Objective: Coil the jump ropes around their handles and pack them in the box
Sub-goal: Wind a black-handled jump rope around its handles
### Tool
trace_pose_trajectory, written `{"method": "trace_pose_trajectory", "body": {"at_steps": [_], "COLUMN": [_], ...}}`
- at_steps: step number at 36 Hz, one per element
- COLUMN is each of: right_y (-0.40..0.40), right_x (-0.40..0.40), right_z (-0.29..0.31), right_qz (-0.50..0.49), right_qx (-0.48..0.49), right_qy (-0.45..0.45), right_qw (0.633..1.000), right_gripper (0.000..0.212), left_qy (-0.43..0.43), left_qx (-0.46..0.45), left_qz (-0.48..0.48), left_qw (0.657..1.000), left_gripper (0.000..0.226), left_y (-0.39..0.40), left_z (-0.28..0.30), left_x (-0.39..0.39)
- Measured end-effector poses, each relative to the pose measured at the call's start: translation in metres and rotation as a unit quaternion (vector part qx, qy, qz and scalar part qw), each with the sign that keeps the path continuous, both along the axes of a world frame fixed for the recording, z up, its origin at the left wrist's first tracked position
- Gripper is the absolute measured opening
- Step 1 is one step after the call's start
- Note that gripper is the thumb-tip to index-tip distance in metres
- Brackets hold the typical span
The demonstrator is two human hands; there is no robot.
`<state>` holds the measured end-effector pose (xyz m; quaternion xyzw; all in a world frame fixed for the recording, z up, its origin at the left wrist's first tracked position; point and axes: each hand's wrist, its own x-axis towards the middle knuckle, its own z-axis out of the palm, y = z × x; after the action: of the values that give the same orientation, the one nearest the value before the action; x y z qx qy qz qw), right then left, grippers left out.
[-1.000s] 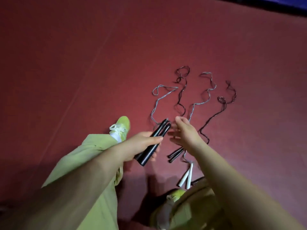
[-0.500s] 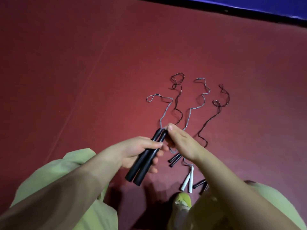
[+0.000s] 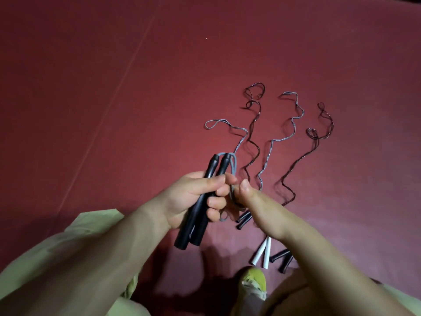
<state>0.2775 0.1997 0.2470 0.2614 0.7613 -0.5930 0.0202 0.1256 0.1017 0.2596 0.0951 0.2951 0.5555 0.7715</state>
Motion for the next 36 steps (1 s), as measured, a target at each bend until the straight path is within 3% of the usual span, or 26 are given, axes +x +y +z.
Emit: {"method": "trace_pose_trajectory", "body": {"at_steps": [2,5,10,14,17,20,22,25,29,36], "right_y": [-0.001,0.003,-0.001,-0.003,-0.003,0.000,0.005,0.010,0.012,0.007], "right_x": [-0.002,0.003,0.009,0.010,0.009,0.008,0.009,0.007,0.002,-0.003], "right_z": [0.001,0.008,0.023,0.034,0.042,0.043,0.042,0.040,0.031,0.013], "right_qz": [-0.016,0.000,0.047,0.036,0.029,0.013,-0.006,-0.033,-0.078,-0.075], "right_qx": [-0.009,0.021,0.088,0.135,0.133,0.064,0.027,-0.009,-0.075,-0.214], "right_qy": [0.015,-0.018,-0.047,-0.030,-0.044,-0.027,0.004,0.067,0.087,0.030], "right_qw": [1.000,1.000,0.994,0.990,0.990,0.998,1.000,0.997,0.990,0.974], "right_gripper": [0.087,0.117,0.087,0.090,0.050,0.015,0.016,0.012,0.013,0.020], "left_qy": [-0.004,0.012,0.158,0.266,0.350,0.412,0.413,0.396,0.328,0.211], "left_qx": [0.011,-0.011,-0.073,-0.092,-0.084,-0.066,-0.054,-0.040,0.006,0.056], "left_qz": [0.010,0.026,0.022,0.005,-0.074,-0.185,-0.221,-0.237,-0.258,-0.263], "left_qw": [1.000,1.000,0.985,0.960,0.930,0.890,0.882,0.886,0.909,0.940], "left_gripper": [0.053,0.054,0.030,0.029,0.027,0.019,0.021,0.054,0.030,0.021], "left_y": [0.001,0.000,0.000,-0.001,-0.004,-0.007,-0.007,-0.006,-0.008,-0.012], "left_z": [-0.002,-0.003,-0.005,-0.012,-0.018,-0.019,-0.016,-0.014,-0.010,-0.006], "left_x": [-0.002,-0.003,0.000,0.000,0.002,0.008,0.010,0.012,0.019,0.019]}}
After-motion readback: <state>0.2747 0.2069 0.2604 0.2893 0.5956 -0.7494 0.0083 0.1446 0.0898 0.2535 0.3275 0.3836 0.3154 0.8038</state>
